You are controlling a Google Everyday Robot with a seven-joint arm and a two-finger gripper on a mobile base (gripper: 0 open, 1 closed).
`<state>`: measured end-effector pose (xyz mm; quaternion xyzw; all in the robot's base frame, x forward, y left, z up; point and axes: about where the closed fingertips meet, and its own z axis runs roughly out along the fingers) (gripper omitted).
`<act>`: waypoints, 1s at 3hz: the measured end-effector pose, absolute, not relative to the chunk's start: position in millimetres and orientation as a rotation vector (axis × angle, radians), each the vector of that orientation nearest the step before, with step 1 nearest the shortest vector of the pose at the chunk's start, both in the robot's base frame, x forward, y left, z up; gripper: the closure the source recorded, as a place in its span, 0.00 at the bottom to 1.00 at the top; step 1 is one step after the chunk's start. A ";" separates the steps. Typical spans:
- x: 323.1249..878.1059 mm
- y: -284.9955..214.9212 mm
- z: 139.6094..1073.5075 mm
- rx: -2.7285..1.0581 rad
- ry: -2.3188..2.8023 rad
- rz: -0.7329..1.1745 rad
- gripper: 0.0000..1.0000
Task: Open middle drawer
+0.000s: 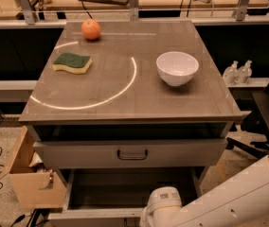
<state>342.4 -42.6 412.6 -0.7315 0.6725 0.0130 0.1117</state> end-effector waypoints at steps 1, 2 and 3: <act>343.8 -44.3 414.3 -2.155 1.971 0.038 1.00; 344.0 -44.3 414.7 -2.156 1.971 0.037 1.00; 345.2 -45.8 417.3 -2.163 1.969 0.035 1.00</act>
Offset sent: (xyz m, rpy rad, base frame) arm 0.0920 -0.1139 0.1805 -0.1127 0.0568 0.1592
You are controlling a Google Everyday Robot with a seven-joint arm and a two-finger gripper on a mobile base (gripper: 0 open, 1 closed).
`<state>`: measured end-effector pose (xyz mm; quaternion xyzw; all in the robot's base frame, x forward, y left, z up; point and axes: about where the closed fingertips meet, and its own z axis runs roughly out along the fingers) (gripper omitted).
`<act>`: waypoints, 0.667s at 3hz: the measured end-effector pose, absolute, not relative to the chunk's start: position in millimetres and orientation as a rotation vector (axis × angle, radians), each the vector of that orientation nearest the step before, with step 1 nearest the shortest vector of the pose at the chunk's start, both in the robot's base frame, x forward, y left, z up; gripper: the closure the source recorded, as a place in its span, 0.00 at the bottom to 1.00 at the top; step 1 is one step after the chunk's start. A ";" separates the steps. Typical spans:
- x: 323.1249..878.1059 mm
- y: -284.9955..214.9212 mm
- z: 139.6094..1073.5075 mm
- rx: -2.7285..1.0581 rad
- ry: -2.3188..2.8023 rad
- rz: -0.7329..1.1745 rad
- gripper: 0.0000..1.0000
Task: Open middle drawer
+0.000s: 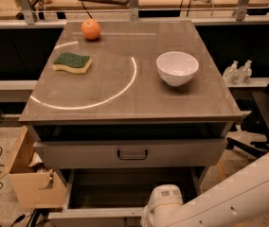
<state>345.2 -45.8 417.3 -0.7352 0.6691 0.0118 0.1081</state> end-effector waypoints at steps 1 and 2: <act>345.2 -45.8 417.3 -2.163 1.969 0.035 1.00; 346.6 -48.0 420.7 -2.170 1.967 0.031 1.00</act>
Offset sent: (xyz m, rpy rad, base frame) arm 0.0893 -0.1141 0.2169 -0.1733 0.0400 0.1315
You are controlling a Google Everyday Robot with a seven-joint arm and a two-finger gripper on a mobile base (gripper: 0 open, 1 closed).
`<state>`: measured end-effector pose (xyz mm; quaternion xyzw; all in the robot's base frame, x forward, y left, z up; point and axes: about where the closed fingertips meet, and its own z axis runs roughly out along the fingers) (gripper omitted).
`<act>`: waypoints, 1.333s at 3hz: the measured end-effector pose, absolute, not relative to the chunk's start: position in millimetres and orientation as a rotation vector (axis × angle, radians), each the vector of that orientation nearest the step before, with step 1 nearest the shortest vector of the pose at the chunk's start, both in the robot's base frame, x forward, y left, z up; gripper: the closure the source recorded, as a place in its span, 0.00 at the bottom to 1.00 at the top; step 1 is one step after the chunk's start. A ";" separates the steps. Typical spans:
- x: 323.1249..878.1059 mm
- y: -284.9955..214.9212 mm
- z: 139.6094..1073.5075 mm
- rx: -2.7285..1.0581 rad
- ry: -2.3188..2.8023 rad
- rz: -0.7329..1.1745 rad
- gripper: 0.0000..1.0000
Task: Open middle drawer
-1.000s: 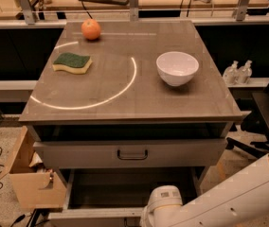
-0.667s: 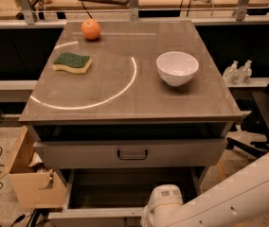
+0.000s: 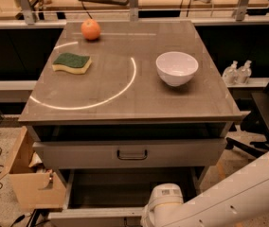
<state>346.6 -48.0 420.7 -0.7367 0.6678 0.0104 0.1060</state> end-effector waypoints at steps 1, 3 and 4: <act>346.5 -47.6 419.9 -2.170 1.967 0.031 1.00; 347.5 -49.2 422.6 -2.175 1.967 0.027 1.00; 348.3 -50.7 425.6 -2.180 1.966 0.023 1.00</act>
Offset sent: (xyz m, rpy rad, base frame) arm 0.0877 -0.1137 0.2286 -0.1927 0.0273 0.1167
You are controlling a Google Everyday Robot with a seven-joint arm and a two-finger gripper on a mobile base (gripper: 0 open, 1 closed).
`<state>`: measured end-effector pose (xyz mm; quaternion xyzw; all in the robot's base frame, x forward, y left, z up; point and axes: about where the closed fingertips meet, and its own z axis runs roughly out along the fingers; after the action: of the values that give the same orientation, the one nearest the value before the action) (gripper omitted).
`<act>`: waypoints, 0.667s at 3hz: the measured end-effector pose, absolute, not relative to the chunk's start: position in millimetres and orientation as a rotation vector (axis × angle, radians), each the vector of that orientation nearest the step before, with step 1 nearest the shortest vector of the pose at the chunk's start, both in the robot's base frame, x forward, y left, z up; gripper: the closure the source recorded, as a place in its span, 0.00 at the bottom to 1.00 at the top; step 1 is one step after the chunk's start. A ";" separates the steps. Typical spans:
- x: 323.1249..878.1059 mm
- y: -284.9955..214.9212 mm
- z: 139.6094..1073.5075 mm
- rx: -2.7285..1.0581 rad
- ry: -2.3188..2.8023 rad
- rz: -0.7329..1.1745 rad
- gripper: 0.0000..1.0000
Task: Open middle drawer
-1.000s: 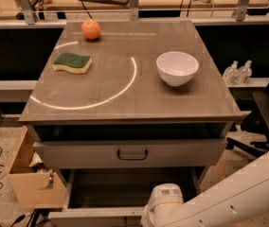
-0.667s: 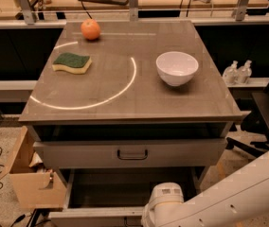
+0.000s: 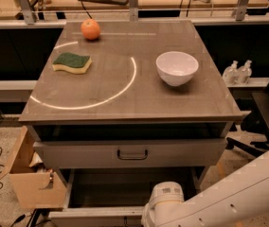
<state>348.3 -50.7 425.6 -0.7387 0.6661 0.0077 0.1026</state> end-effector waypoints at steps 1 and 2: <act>348.3 -50.6 425.5 -2.180 1.966 0.023 1.00; 349.0 -52.0 428.7 -2.185 1.966 0.019 1.00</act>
Offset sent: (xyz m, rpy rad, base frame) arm 0.0836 -0.1114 0.2547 -0.2429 0.0298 0.1104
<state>349.0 -52.0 428.7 -0.7396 0.6655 0.0063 0.1009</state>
